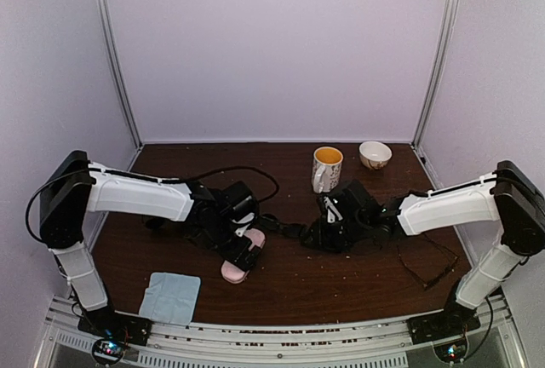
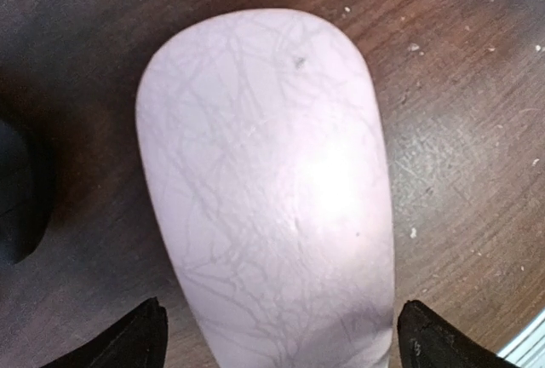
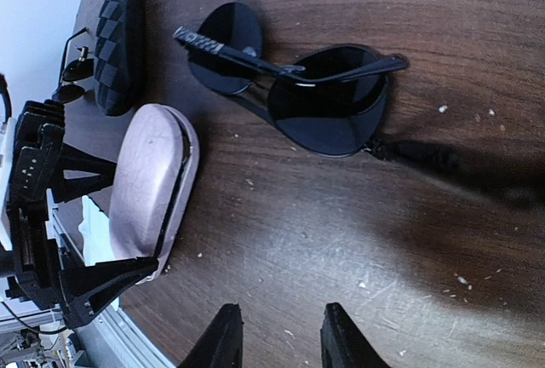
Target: Organize the sunglasses
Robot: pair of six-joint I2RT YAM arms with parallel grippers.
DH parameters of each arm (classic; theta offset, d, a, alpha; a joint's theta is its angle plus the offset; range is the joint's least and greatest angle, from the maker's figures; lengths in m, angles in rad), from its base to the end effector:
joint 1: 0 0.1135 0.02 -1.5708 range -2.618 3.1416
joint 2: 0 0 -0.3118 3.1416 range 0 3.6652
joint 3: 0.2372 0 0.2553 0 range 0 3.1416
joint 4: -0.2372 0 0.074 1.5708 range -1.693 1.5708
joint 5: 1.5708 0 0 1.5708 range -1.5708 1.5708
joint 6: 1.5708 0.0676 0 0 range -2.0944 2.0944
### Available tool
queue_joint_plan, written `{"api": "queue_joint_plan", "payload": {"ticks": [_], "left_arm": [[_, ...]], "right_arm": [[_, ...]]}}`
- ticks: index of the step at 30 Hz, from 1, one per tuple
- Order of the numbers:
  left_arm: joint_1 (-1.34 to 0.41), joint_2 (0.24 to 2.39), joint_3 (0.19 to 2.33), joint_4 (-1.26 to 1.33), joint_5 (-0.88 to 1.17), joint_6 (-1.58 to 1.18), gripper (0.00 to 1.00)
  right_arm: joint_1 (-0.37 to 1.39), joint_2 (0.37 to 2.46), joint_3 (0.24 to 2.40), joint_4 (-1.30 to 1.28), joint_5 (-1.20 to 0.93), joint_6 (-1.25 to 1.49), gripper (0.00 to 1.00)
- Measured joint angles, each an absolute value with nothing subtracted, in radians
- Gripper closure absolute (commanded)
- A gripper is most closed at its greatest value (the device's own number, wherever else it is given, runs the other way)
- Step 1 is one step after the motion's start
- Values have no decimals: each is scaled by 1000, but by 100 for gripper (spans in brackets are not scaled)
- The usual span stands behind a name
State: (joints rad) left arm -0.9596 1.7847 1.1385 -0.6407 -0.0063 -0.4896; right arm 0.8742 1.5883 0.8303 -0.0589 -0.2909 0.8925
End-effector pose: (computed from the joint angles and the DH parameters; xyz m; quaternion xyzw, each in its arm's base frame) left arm 0.2070 -0.2947 0.1807 0.2301 0.9628 -0.0914 0.1080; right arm 0.2045 0.2747 0.1971 -0.0449 0.9204 0.3670 0.1270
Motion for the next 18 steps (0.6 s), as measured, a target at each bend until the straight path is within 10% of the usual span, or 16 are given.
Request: {"api": "queue_joint_plan", "payload": {"ticks": [18], "left_arm": [[-1004,1880,1208,-699,-144,-574,48]], "right_arm": [[836,1549,764,-57,-290,871,65]]}}
